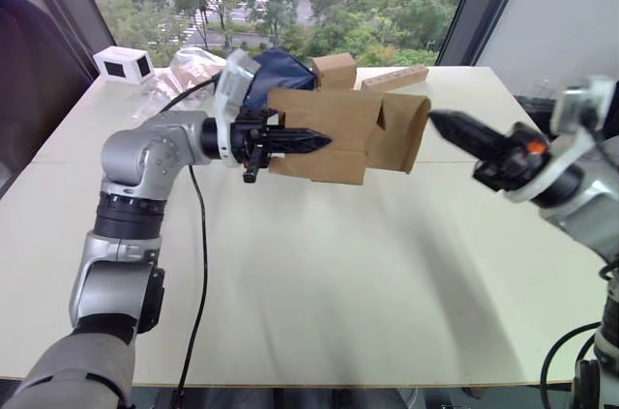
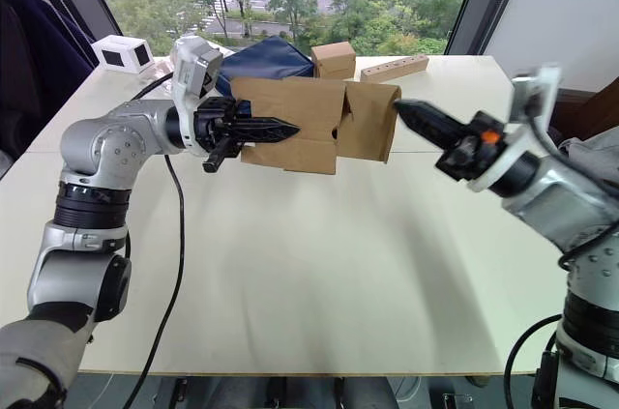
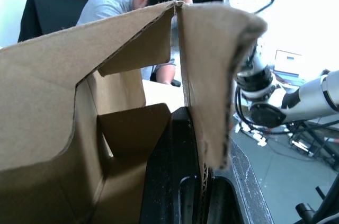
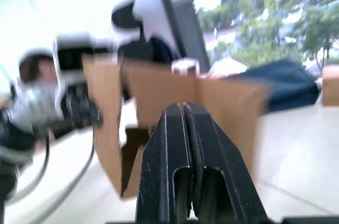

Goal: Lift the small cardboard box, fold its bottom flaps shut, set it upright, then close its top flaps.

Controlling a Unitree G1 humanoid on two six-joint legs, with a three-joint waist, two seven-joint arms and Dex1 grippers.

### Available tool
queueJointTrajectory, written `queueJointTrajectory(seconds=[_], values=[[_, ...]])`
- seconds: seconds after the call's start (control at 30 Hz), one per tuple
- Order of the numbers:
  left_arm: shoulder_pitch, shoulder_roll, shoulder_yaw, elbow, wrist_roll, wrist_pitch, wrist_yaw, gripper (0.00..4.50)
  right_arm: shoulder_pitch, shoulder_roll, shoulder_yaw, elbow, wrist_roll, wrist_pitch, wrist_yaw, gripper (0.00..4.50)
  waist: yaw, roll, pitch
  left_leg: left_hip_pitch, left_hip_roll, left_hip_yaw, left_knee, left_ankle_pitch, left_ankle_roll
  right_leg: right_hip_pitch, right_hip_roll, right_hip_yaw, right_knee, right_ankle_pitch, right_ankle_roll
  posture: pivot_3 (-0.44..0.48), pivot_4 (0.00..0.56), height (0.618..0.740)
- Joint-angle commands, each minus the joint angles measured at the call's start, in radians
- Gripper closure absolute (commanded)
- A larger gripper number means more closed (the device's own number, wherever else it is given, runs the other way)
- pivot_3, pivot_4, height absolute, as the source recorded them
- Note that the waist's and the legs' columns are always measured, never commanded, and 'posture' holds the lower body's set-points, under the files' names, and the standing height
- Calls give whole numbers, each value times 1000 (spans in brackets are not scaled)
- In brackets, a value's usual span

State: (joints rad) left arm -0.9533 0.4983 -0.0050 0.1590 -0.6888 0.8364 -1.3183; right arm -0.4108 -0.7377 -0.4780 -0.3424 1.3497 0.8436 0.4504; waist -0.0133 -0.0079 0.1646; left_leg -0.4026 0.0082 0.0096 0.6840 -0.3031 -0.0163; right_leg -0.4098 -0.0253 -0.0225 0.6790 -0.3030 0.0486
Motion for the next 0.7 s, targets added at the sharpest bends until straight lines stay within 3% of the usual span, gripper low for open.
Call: queueJointTrajectory(seconds=[0.03, 0.17, 0.27, 0.5, 0.7], values=[[-13, 4, 29, -10, -22, -20, -7, 4500, -54, 31, -13, 74, -35, -58, -46, 4453, -1, 0, 0, 0, 0, 0, 0, 0, 0, 0, 0, 0, 0, 0, 0, 0, 150, 740], [-11, 6, 34, -20, -29, -14, -3, 4500, -64, 28, 137, 150, -307, -140, -19, 4453, 2, 0, 0, 1, 0, 0, 0, 0, 0, 0, 0, 0, 1, 0, 0, 0, 150, 740], [-9, 5, 34, -27, -29, -13, 0, 4500, -75, 38, 199, 165, -380, -161, 27, 4453, 2, 0, 0, 0, 0, 1, 0, 0, 0, -1, 0, 0, 1, 0, 0, 0, 150, 740], [-21, 13, 29, -9, -20, -14, 1, 4500, -59, 125, 228, 63, -281, -114, 141, 4453, 3, 0, 0, 0, 0, 1, 0, 0, 0, -1, 0, 0, 1, 0, 0, 0, 150, 740], [-42, 6, 44, 35, -22, -13, 18, 4500, 1, 147, 211, -50, -167, -58, 109, 4453, 5, 0, 0, 0, 0, 0, 0, 0, 0, -1, 0, 0, 1, 0, 0, 0, 150, 740]])
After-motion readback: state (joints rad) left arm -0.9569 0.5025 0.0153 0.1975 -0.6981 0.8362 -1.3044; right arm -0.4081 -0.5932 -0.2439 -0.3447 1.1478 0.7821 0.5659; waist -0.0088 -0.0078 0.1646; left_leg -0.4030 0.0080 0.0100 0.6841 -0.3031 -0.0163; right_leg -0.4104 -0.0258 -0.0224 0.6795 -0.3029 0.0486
